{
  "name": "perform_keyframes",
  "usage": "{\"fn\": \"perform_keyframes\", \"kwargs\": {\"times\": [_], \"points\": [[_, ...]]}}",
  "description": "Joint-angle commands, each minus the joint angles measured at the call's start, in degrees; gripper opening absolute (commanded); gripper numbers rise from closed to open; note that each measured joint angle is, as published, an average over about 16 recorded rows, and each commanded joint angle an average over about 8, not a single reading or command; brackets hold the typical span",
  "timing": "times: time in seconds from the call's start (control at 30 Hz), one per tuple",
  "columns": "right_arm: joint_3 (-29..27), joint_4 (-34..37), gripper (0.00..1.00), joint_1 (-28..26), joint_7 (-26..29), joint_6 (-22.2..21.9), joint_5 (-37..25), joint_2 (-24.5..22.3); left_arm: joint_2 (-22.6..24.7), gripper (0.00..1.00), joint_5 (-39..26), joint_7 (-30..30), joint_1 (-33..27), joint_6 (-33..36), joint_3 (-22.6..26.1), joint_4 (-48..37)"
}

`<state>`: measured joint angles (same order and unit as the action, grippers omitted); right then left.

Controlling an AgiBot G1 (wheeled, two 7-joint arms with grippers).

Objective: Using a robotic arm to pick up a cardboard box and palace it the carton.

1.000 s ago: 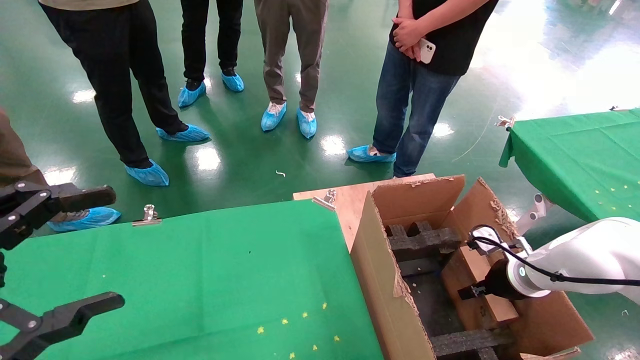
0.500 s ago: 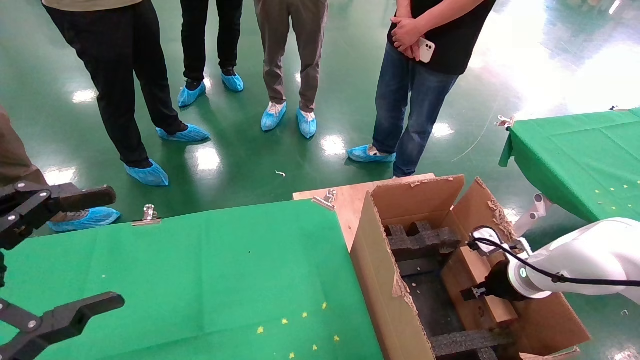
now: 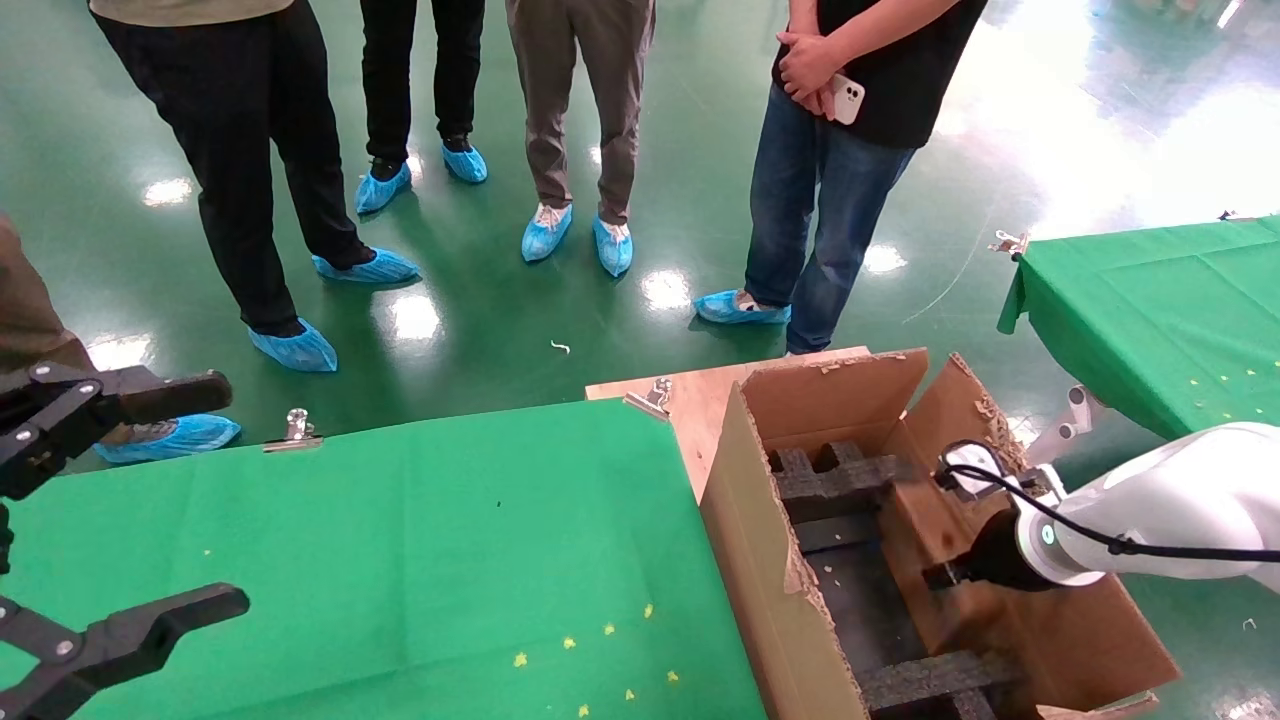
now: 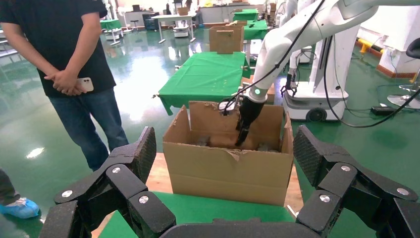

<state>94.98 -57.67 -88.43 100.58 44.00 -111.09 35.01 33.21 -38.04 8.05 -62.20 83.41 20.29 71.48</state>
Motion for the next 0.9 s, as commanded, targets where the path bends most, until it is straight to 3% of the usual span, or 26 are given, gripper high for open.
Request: {"fn": "perform_keyframes", "kwargs": {"times": [0.03,0.27,0.6,0.77,0.9], "points": [[-0.06,-0.3,1.0,-0.32,0.17,0.12,-0.24,-0.13,0.0,1.0,0.0,0.0,0.0,0.0,0.0,0.0],[-0.9,-2.07,1.0,-2.55,1.26,0.13,-1.44,-0.87,0.0,1.0,0.0,0.0,0.0,0.0,0.0,0.0],[-4.63,-8.82,1.0,-10.04,1.01,-1.11,-1.88,-2.6,0.0,1.0,0.0,0.0,0.0,0.0,0.01,0.0],[-6.99,-14.84,1.0,-13.51,-2.72,-2.29,2.3,-4.5,0.0,1.0,0.0,0.0,0.0,0.0,0.01,0.0],[-8.98,-18.4,1.0,-15.51,-8.19,-2.48,9.56,-6.13,0.0,1.0,0.0,0.0,0.0,0.0,0.01,0.0]]}}
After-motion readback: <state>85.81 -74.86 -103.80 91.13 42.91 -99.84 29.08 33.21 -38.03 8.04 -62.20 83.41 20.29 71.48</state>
